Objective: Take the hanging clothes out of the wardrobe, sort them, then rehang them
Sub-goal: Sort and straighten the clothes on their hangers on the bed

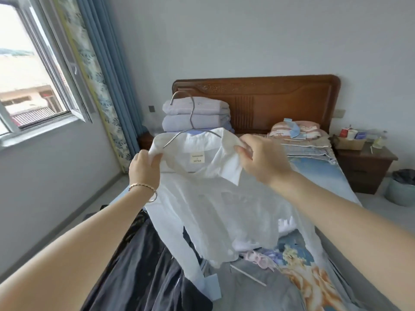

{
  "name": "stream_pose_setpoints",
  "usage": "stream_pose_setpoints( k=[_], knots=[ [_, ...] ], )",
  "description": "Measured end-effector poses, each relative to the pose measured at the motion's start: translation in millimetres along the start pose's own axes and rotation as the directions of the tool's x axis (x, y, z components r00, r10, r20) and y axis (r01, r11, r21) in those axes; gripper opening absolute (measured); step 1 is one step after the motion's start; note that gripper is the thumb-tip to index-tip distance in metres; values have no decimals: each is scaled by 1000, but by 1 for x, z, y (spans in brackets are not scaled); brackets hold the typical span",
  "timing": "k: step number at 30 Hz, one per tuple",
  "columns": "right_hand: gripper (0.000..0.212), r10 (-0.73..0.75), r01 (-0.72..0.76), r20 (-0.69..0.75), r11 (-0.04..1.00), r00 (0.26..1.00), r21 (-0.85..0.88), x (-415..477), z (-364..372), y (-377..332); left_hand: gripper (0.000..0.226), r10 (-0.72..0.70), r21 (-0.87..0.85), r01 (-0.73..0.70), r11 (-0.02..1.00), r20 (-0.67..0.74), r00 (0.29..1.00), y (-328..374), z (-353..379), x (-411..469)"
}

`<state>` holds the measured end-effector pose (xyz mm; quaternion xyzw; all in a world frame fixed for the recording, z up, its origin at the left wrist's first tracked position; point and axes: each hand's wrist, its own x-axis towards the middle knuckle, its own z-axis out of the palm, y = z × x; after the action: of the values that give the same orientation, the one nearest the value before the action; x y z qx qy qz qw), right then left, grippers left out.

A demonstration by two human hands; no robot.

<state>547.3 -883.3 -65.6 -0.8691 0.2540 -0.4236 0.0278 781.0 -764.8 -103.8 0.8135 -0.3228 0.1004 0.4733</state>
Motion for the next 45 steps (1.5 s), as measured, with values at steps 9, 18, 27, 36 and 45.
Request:
stream_pose_setpoints(
  k=[9, 18, 27, 36, 45],
  knots=[
    [41, 20, -84, 160, 910, 987, 406, 75, -1, -116, 38, -66, 157, 147, 977, -435, 898, -1, -137, 43],
    [41, 136, -324, 389, 821, 911, 470, 86, 103, -152, 37, -82, 398, 230, 888, -354, 932, -73, -168, 81],
    [28, 248, -462, 675, 873, 695, 154, -7, 317, -106, 31, -292, 573, 205, 794, 63, 954, -272, -39, 93],
    [24, 673, -748, 582, 644, 457, -158, -55, 508, -49, 11, -580, 411, 438, 800, 344, 738, -431, 133, 132],
    [66, 508, -835, 831, 540, 226, -104, -112, 582, 34, 68, -505, 414, 308, 857, 550, 665, -460, 261, 118]
  ],
)
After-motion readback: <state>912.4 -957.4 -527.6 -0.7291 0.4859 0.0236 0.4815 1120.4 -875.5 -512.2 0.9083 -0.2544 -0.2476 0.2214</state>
